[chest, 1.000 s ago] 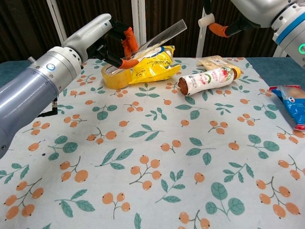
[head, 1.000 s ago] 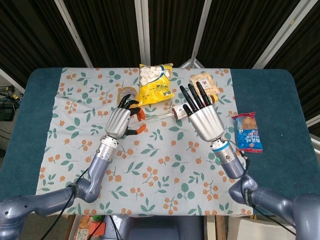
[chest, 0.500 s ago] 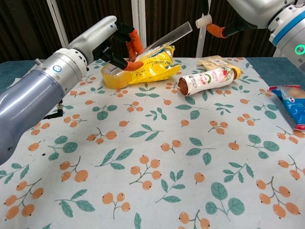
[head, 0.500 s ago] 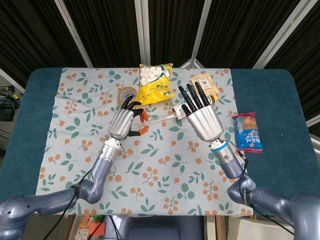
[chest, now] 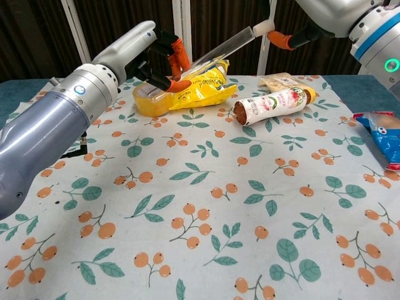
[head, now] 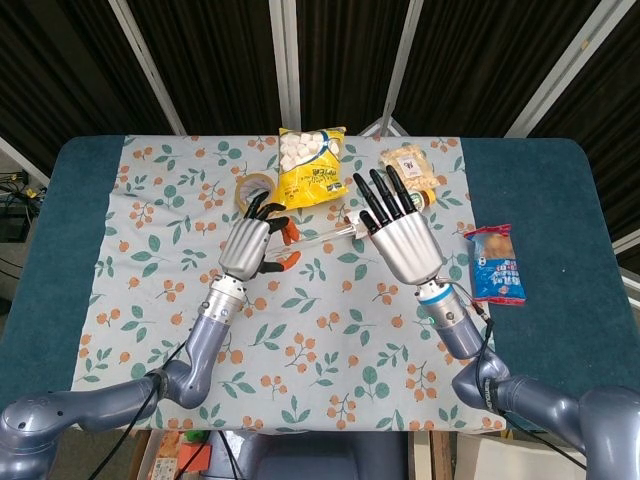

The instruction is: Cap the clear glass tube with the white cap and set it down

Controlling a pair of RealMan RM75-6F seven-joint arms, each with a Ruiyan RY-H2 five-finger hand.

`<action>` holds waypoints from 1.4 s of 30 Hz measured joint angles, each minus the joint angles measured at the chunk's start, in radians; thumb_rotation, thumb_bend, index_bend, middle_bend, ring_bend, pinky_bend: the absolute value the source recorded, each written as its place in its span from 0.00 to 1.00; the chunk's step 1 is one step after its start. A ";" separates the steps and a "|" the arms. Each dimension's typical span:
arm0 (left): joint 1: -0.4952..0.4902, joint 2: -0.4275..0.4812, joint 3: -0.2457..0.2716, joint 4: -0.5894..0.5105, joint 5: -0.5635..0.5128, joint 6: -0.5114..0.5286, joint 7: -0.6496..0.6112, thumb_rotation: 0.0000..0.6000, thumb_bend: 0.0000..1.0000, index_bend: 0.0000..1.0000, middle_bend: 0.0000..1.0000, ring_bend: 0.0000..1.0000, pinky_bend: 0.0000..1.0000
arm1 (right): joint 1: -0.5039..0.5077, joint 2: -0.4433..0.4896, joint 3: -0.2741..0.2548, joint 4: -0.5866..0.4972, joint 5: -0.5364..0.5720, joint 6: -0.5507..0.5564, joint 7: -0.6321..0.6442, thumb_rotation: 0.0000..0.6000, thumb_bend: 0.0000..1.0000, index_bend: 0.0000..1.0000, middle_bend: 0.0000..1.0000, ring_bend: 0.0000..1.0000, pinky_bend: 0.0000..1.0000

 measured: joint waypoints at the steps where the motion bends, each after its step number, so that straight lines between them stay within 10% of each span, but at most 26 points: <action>1: 0.000 0.000 0.000 -0.001 0.000 0.000 0.001 1.00 0.67 0.71 0.76 0.23 0.01 | 0.000 0.000 0.000 -0.002 0.000 0.000 0.000 1.00 0.40 0.61 0.12 0.00 0.01; 42: 0.001 -0.020 -0.022 -0.040 -0.039 0.005 0.062 1.00 0.67 0.71 0.76 0.24 0.02 | -0.008 0.001 -0.011 -0.021 0.005 0.001 -0.015 1.00 0.39 0.61 0.12 0.00 0.01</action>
